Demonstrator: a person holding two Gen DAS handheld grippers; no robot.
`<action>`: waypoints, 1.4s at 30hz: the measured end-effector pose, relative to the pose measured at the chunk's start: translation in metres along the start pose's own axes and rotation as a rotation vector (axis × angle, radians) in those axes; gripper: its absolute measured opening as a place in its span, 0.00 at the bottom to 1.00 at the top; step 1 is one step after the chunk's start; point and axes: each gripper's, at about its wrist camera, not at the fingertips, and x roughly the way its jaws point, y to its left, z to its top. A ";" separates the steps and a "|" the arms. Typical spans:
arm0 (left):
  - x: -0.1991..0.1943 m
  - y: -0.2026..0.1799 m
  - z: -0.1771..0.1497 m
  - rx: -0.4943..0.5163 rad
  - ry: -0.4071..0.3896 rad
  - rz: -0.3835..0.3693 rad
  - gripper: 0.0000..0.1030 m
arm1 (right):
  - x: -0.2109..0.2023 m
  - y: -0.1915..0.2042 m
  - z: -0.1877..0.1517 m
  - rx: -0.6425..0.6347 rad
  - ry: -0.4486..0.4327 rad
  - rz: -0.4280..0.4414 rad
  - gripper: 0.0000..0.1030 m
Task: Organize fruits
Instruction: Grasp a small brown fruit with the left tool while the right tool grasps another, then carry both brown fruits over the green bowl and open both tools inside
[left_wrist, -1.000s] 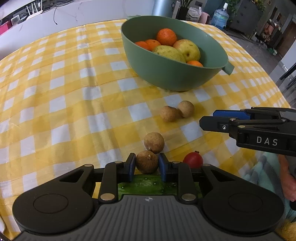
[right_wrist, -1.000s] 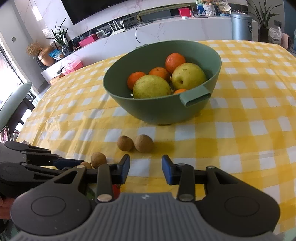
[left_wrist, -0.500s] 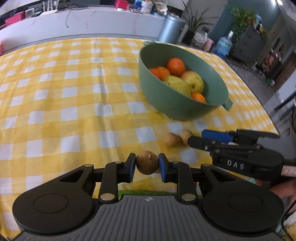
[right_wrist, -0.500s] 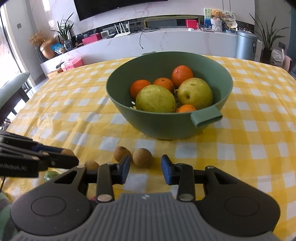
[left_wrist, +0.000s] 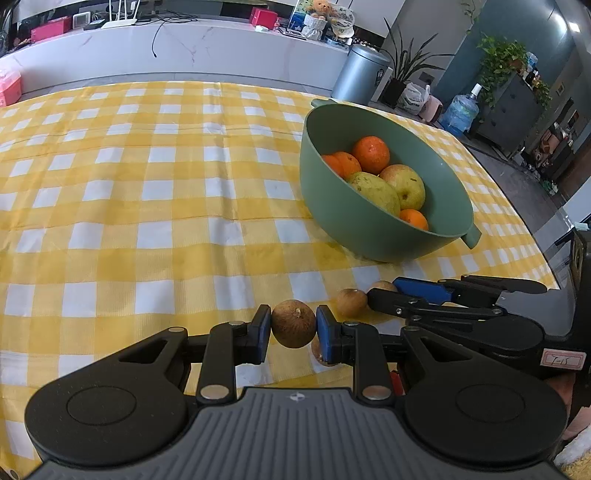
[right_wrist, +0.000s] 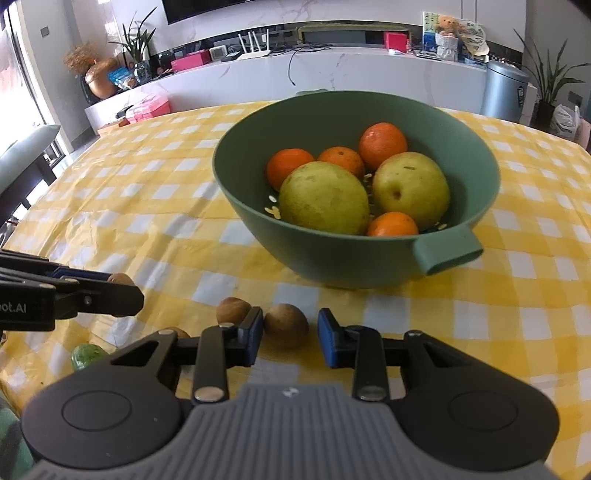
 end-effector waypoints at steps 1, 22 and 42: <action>0.000 0.000 0.000 0.000 0.000 0.000 0.28 | 0.001 0.001 0.000 -0.005 0.003 0.002 0.28; -0.014 -0.005 0.005 -0.002 -0.072 -0.025 0.28 | -0.027 0.003 -0.005 -0.028 -0.057 0.022 0.24; -0.026 -0.050 0.041 0.056 -0.206 -0.068 0.28 | -0.092 -0.010 0.014 -0.083 -0.262 -0.010 0.23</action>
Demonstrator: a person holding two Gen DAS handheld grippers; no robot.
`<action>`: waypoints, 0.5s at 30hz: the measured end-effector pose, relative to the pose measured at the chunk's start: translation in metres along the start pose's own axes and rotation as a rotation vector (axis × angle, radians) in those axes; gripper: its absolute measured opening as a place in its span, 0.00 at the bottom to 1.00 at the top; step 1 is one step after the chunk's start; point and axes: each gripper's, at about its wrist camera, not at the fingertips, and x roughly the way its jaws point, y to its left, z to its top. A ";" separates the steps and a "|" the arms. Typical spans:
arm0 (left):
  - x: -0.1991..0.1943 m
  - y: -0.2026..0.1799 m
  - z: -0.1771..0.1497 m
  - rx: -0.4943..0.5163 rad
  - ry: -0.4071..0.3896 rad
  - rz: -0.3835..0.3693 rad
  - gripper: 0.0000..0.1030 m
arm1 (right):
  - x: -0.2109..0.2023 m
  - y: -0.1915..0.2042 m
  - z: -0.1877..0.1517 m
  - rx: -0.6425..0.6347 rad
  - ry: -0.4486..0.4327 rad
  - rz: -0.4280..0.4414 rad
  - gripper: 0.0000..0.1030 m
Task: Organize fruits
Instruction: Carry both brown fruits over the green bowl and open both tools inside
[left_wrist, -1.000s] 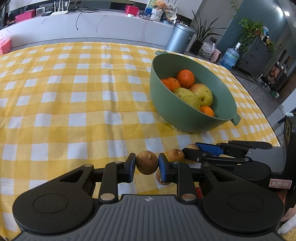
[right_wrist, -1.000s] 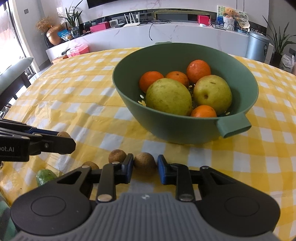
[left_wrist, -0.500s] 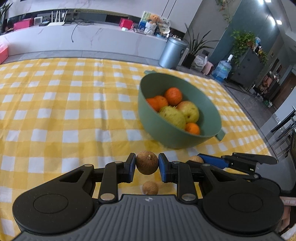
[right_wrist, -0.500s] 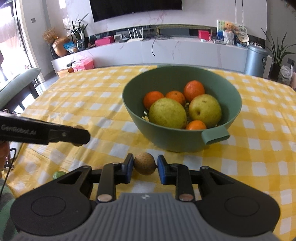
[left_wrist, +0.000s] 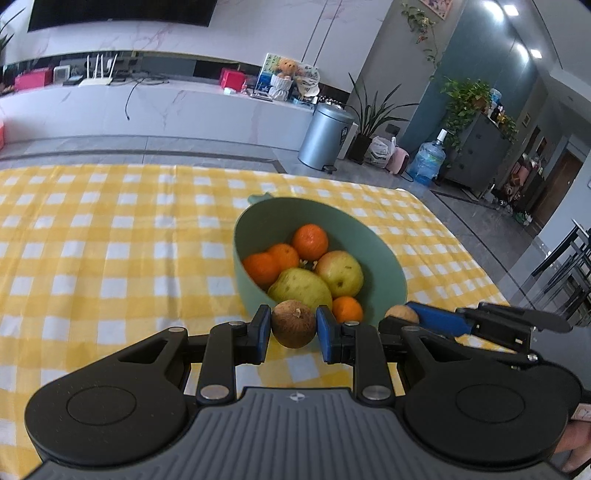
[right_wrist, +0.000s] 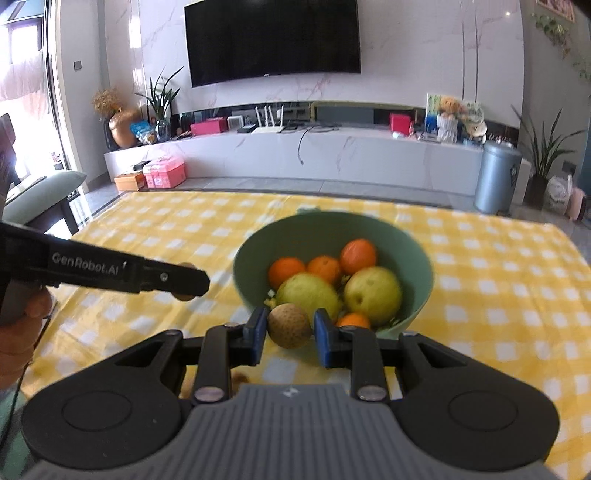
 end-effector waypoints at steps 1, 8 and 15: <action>0.002 -0.003 0.003 0.008 -0.004 0.003 0.28 | 0.001 -0.002 0.003 -0.006 -0.005 -0.009 0.23; 0.016 -0.014 0.018 0.045 -0.019 0.003 0.28 | 0.015 -0.016 0.020 -0.031 -0.041 -0.080 0.23; 0.039 -0.013 0.027 0.076 -0.005 0.024 0.28 | 0.041 -0.028 0.026 -0.002 -0.020 -0.094 0.23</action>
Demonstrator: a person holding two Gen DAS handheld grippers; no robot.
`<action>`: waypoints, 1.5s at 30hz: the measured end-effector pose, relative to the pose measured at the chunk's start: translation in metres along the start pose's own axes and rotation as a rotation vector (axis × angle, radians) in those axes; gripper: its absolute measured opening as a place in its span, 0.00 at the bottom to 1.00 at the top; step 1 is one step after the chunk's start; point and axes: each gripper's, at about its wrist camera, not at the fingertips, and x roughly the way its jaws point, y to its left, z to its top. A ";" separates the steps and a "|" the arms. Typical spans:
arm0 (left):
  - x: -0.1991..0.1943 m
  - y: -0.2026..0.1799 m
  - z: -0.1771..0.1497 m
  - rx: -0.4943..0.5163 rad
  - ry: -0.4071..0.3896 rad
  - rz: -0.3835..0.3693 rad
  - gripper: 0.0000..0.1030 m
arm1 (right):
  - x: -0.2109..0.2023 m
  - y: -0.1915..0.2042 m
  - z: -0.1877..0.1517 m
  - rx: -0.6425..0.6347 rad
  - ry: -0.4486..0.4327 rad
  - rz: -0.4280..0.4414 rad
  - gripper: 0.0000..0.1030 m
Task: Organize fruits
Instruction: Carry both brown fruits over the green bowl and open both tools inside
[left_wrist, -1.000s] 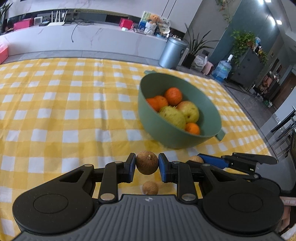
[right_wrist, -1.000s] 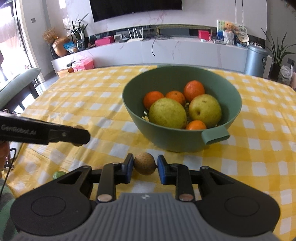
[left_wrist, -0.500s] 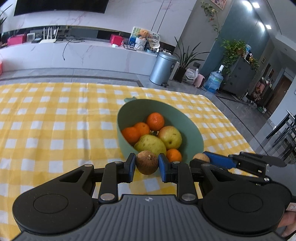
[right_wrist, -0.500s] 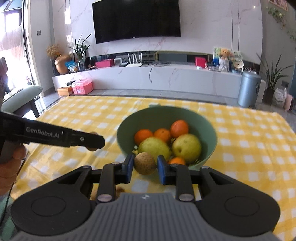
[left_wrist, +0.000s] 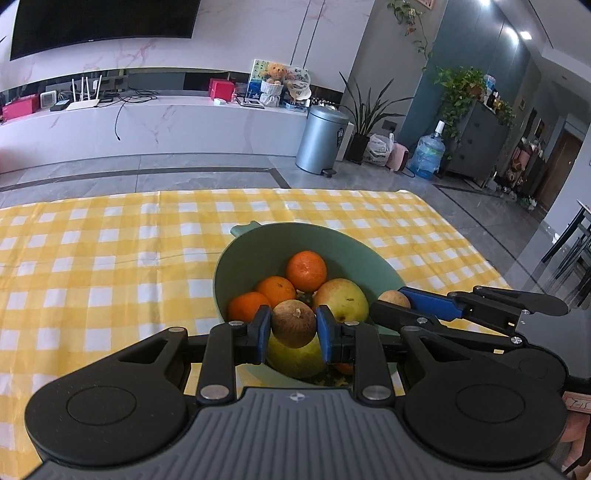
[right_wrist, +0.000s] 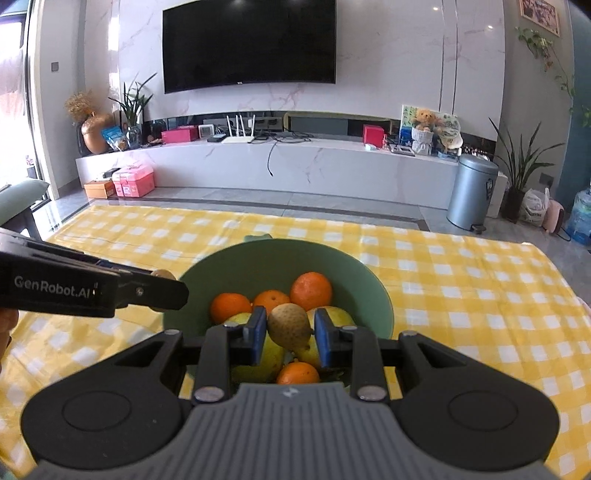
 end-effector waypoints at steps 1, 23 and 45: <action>0.003 0.001 0.001 0.003 0.003 0.003 0.28 | 0.003 -0.001 0.000 0.003 0.006 -0.001 0.23; 0.036 0.003 -0.016 0.085 0.063 0.000 0.28 | 0.042 0.005 -0.016 -0.004 0.112 -0.027 0.23; 0.030 0.004 -0.016 0.081 0.029 -0.038 0.43 | 0.043 0.008 -0.020 -0.013 0.112 -0.003 0.34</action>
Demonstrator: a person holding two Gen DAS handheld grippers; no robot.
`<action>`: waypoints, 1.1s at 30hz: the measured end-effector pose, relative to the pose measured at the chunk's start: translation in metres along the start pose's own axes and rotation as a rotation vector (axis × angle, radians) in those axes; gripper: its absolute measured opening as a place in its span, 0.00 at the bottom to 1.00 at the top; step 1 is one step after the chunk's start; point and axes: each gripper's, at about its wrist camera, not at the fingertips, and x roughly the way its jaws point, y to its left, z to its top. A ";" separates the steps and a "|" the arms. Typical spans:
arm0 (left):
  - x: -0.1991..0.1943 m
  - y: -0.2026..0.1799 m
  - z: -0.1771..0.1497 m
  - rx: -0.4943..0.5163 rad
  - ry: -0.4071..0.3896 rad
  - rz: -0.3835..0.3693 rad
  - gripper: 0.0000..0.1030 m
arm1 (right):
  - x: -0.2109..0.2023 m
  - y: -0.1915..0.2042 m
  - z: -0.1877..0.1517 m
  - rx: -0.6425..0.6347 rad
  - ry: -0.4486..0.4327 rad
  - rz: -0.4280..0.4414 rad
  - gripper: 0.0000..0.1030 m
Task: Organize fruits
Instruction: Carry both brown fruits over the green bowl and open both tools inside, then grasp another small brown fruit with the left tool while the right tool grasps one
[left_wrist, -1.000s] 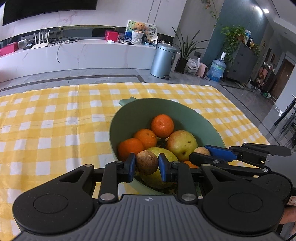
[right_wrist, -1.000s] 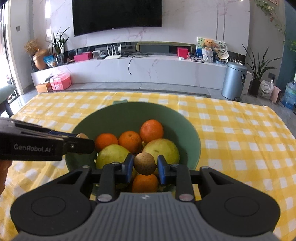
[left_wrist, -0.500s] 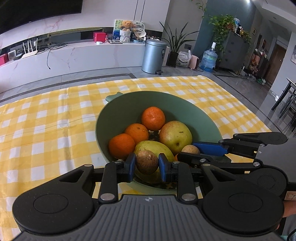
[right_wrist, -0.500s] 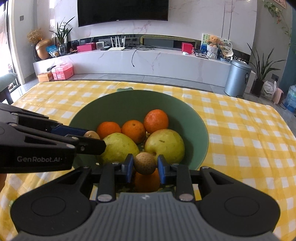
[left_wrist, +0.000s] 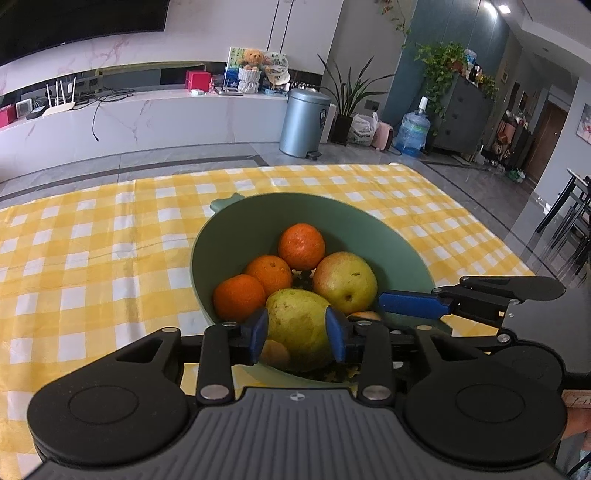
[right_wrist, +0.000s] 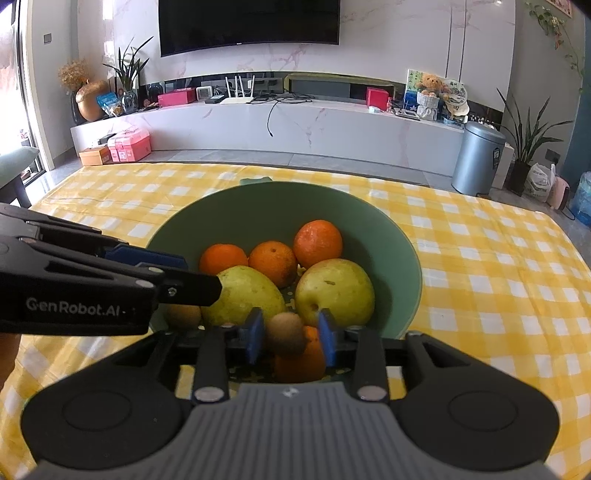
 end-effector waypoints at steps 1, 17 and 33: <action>-0.001 0.000 0.000 -0.002 -0.006 -0.003 0.43 | -0.001 0.000 0.000 -0.001 -0.006 0.001 0.34; -0.036 -0.010 0.003 0.031 -0.117 0.014 0.59 | -0.019 -0.002 -0.002 0.035 -0.095 -0.013 0.60; -0.067 -0.010 -0.010 0.012 -0.027 0.031 0.59 | -0.056 0.002 -0.020 0.061 -0.116 -0.002 0.63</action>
